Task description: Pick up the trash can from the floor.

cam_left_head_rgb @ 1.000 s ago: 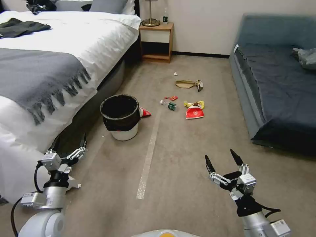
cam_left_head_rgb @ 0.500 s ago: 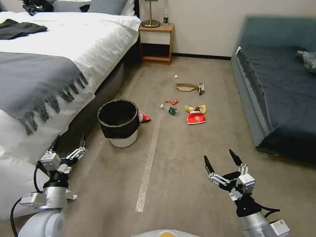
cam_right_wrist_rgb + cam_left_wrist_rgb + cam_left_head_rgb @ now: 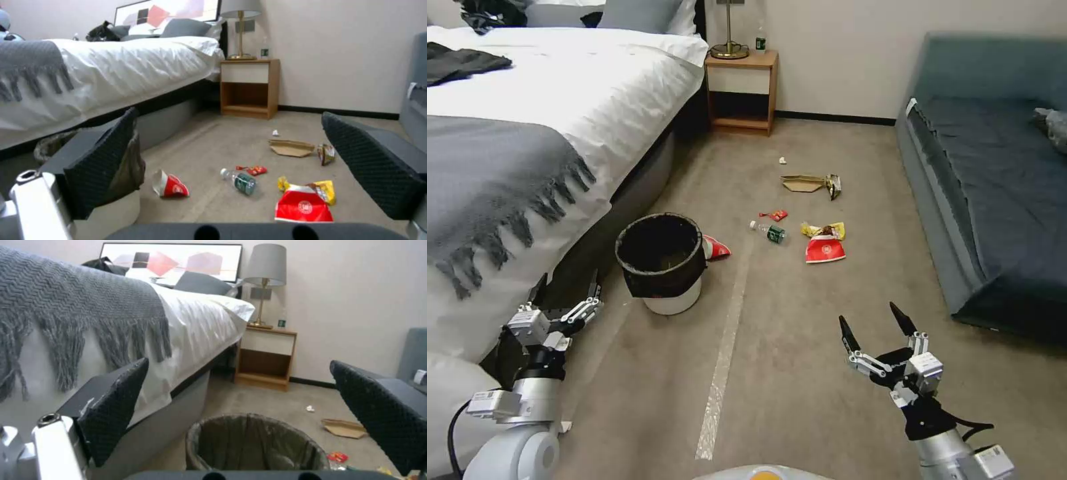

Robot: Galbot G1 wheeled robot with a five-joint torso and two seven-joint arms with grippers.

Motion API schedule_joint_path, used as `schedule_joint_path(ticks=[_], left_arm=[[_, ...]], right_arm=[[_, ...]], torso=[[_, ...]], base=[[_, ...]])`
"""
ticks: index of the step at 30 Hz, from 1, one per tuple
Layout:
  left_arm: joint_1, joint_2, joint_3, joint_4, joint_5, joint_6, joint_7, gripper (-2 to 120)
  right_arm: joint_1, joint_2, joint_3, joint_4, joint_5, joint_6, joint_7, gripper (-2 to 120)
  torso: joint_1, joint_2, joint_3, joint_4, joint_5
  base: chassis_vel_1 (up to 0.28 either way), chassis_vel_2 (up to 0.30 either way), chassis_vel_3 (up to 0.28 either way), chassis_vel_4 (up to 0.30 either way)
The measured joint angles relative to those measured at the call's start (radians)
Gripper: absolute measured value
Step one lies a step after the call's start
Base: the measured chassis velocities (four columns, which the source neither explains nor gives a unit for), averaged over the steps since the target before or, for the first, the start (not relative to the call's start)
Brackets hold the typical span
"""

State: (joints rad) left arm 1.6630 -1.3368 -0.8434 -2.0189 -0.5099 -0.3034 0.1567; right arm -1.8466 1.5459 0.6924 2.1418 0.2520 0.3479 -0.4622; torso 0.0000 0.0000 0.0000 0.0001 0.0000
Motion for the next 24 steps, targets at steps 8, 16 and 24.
schedule_joint_path(ticks=[8, 16, 24], left_arm=[[0.002, 0.001, -0.001, -0.001, 0.0, 0.0, -0.003, 100], [0.003, 0.001, -0.001, -0.002, 0.0, 0.001, -0.005, 100], [-0.002, 0.002, -0.001, -0.001, 0.0, 0.007, -0.012, 100]], right_arm=[[-0.001, -0.004, -0.001, -0.001, 0.0, 0.001, -0.005, 100], [0.002, -0.008, -0.004, -0.003, 0.0, 0.001, -0.007, 100], [0.012, -0.016, -0.016, -0.011, -0.001, 0.025, 0.025, 100]], torso=[[0.0, 0.0, 0.0, -0.0001, 0.0], [0.0, 0.0, 0.0, -0.0001, 0.0], [0.0, 0.0, 0.0, -0.0001, -0.0001]], base=[[-0.084, 0.09, 0.085, -0.096], [-0.092, 0.083, 0.089, -0.085], [-0.077, 0.094, 0.088, -0.081]])
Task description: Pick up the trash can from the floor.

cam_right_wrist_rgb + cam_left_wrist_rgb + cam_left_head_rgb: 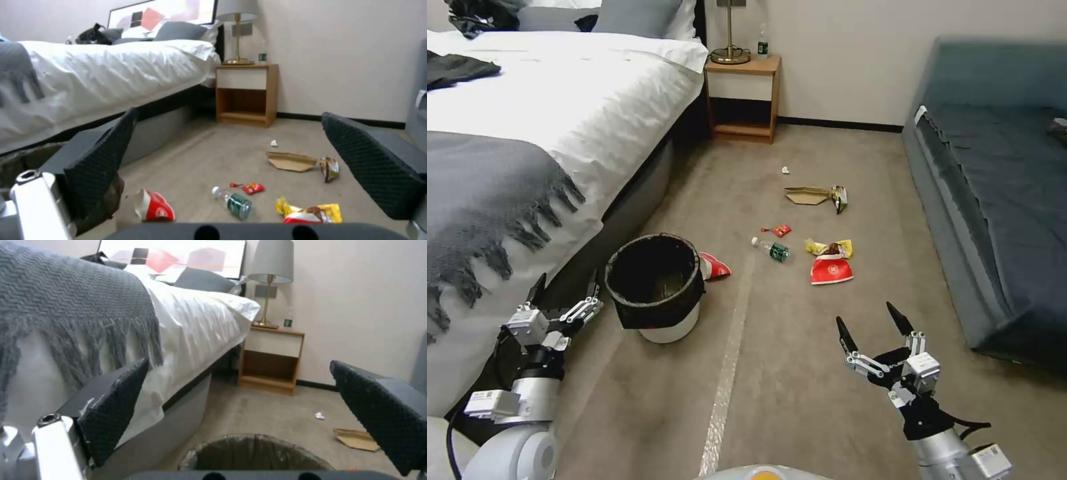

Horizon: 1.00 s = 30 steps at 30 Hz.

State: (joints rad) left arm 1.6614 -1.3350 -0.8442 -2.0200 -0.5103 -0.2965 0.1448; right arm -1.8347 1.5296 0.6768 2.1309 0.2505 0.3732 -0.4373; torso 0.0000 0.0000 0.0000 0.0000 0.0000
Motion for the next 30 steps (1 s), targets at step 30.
schedule_joint_path(ticks=[30], left_arm=[[-0.133, 0.099, 0.008, -0.104, -0.461, 0.511, -0.421, 100]], right_arm=[[-0.005, -0.011, -0.009, 0.016, -0.06, 0.041, -0.014, 100]], torso=[[0.0, 0.0, 0.0, 0.0, -0.0001]], base=[[-0.005, 0.002, 0.003, -0.003]])
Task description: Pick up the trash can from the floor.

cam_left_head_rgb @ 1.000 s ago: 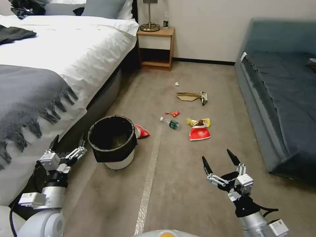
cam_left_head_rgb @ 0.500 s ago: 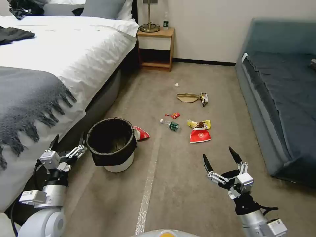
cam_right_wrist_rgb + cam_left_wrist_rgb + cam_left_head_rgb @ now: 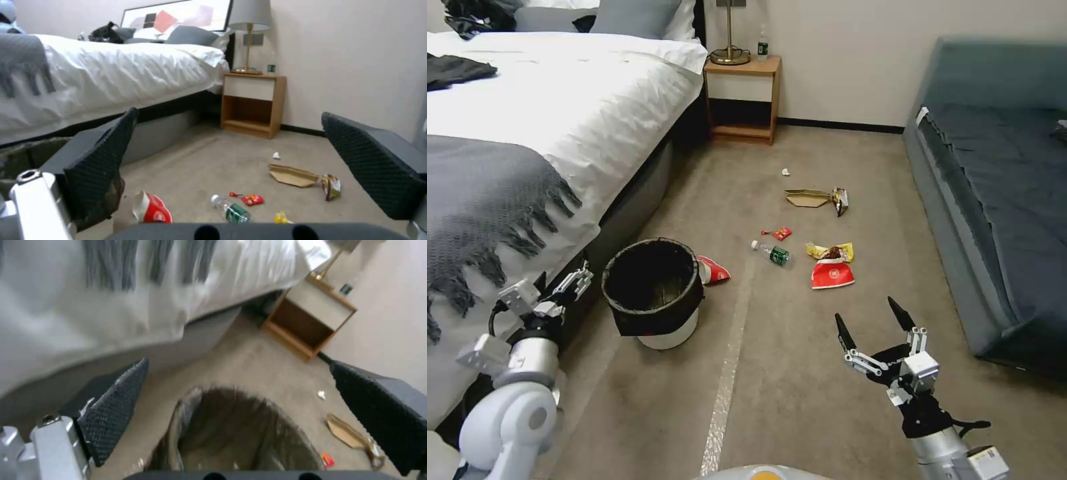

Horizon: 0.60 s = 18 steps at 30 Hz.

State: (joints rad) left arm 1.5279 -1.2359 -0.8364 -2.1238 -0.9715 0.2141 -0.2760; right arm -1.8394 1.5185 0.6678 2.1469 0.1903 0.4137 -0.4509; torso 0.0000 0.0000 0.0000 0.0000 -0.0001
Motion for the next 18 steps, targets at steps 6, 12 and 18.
schedule_joint_path(ticks=[6, 12, 18], left_arm=[[-0.048, 0.002, -0.021, 0.027, -0.083, 0.115, -0.079, 100], [-0.103, 0.019, -0.029, 0.081, -0.171, 0.241, -0.12, 99], [-0.158, 0.029, -0.029, 0.128, -0.258, 0.323, -0.156, 99]], right_arm=[[0.0, -0.011, -0.007, -0.002, 0.003, -0.002, -0.027, 100], [-0.004, -0.014, -0.007, 0.0, 0.008, -0.004, -0.05, 100], [-0.008, -0.012, -0.008, 0.004, 0.008, -0.004, -0.066, 100]], torso=[[0.0, 0.0, 0.0, 0.0, 0.0001], [0.0, 0.0, 0.0, 0.0001, 0.0], [0.0, 0.0, 0.0, -0.0001, 0.0001]], base=[[0.0, 0.0, 0.0, 0.0], [0.0, 0.0, 0.0, 0.0], [0.0, 0.0, 0.0, 0.0]])
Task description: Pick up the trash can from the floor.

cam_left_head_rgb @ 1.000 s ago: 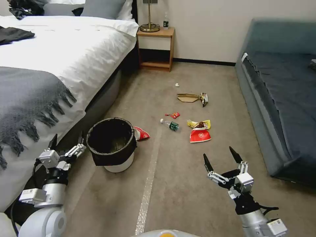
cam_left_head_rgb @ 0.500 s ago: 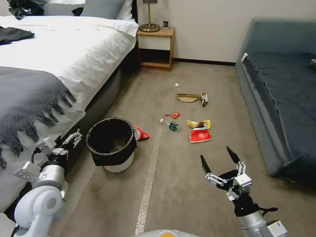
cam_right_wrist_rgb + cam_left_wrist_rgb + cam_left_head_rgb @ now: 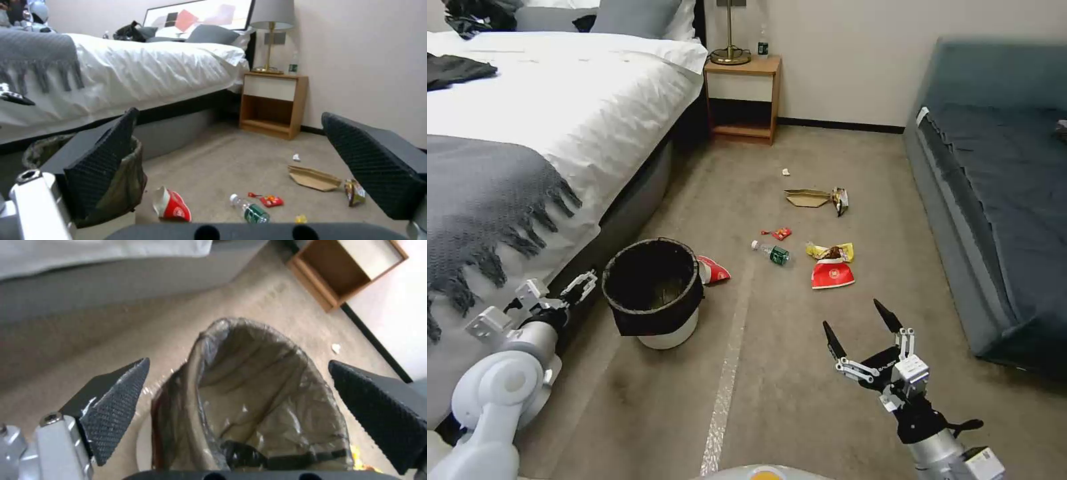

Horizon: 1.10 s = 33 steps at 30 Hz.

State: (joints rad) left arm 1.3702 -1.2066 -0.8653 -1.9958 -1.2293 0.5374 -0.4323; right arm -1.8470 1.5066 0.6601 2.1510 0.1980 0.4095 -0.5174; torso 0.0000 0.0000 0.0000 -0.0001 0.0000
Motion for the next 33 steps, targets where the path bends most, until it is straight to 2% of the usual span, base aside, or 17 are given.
schedule_joint_path(ticks=[3, 8, 15, 33], left_arm=[[-0.019, 0.002, 0.0, 0.027, -0.031, 0.037, -0.015, 99], [-0.039, 0.001, 0.004, 0.065, -0.046, 0.061, -0.031, 99], [-0.091, 0.0, 0.026, 0.154, -0.062, 0.062, -0.03, 99], [-0.204, -0.006, 0.087, 0.293, -0.076, 0.1, -0.036, 99]], right_arm=[[-0.003, 0.0, -0.002, 0.001, -0.001, 0.0, -0.008, 100], [-0.007, -0.002, -0.001, 0.003, 0.0, 0.001, -0.016, 100], [-0.016, 0.0, 0.002, 0.008, 0.001, 0.004, -0.038, 100], [-0.02, 0.006, 0.002, 0.01, -0.001, 0.004, -0.074, 100]], torso=[[0.0, 0.0, 0.0, 0.0001, -0.0001], [0.0, 0.0, 0.0, 0.0001, 0.0001], [0.0, 0.0, 0.0, 0.0001, 0.0], [0.0, 0.0, 0.0, 0.0001, 0.0001]], base=[[0.0, 0.0, 0.0, 0.0], [0.0, 0.0, 0.0, 0.0], [0.0, 0.0, 0.0, 0.0], [0.0, 0.0, 0.0, 0.0]])
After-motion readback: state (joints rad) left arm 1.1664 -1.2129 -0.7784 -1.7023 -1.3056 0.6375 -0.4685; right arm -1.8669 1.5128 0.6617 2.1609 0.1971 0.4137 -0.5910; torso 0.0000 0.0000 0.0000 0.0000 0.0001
